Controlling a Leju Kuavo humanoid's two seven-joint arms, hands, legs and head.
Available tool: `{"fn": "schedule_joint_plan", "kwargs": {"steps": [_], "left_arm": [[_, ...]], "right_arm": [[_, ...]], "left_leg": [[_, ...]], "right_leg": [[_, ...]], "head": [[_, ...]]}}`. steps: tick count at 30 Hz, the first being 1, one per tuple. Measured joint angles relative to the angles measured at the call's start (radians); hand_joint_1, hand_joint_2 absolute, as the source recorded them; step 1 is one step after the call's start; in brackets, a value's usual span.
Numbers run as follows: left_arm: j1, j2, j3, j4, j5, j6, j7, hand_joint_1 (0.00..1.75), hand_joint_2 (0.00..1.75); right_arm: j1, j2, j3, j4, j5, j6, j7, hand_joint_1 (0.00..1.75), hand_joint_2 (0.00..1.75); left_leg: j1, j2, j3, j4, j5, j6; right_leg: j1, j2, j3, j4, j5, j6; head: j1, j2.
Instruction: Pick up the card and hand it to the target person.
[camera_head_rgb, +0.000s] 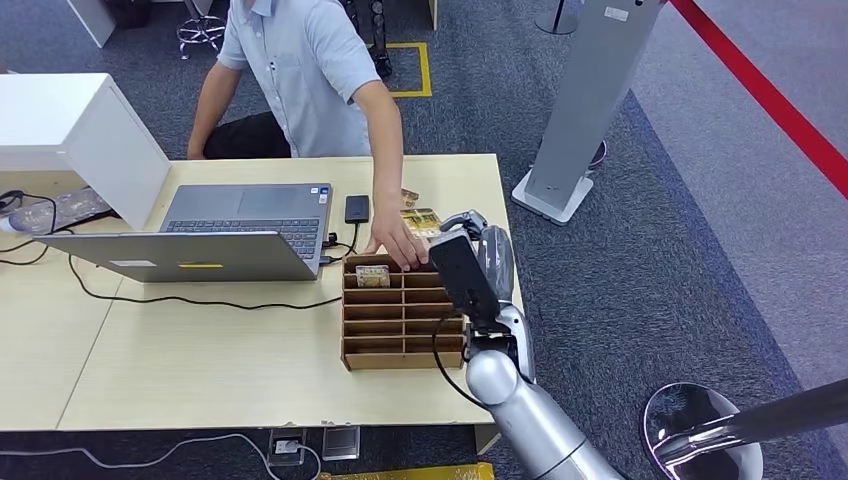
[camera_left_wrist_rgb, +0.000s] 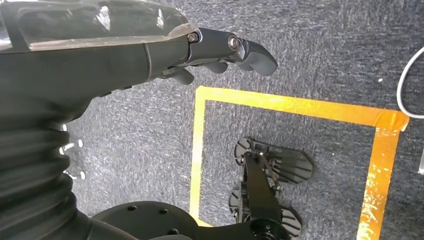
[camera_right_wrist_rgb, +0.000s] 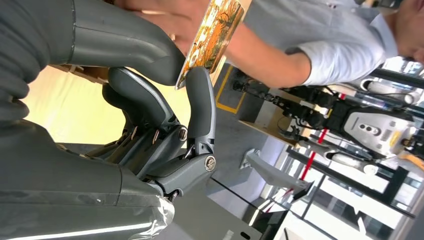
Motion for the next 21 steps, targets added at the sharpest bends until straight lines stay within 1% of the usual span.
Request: {"fn": "schedule_joint_plan", "kwargs": {"steps": [5,11,13,21], "left_arm": [[-0.01,0.0,-0.008,0.0,-0.017,-0.006,0.006,0.0,1.75],[-0.015,0.0,-0.023,0.0,-0.018,-0.008,0.02,0.0,1.75],[-0.016,0.0,-0.026,0.0,-0.018,-0.009,0.019,0.0,1.75],[-0.019,0.0,-0.032,0.0,-0.017,-0.012,0.017,0.0,1.75]], "right_arm": [[-0.186,0.019,0.021,0.192,0.021,0.009,0.109,1.75,1.75],[-0.318,0.065,0.047,0.388,0.053,0.046,0.168,1.75,1.75],[-0.347,0.078,0.054,0.434,0.062,0.051,0.172,1.75,1.75],[-0.404,0.115,0.085,0.561,0.082,0.054,0.172,1.75,1.75]], "left_leg": [[0.0,0.0,0.0,0.0,0.001,0.0],[0.0,-0.001,-0.001,0.0,0.001,0.0],[0.0,-0.001,-0.001,0.0,0.001,0.0],[0.0,-0.001,-0.001,0.0,0.001,0.0]], "right_leg": [[0.0,-0.001,0.0,0.0,0.0,0.0],[0.0,-0.001,-0.002,0.001,0.001,0.0],[0.0,-0.002,-0.002,0.001,0.0,0.0],[0.0,-0.001,-0.002,0.001,0.001,0.0]], "head": [[-0.001,0.0],[-0.001,0.0],[-0.001,0.0],[0.0,0.0]]}}
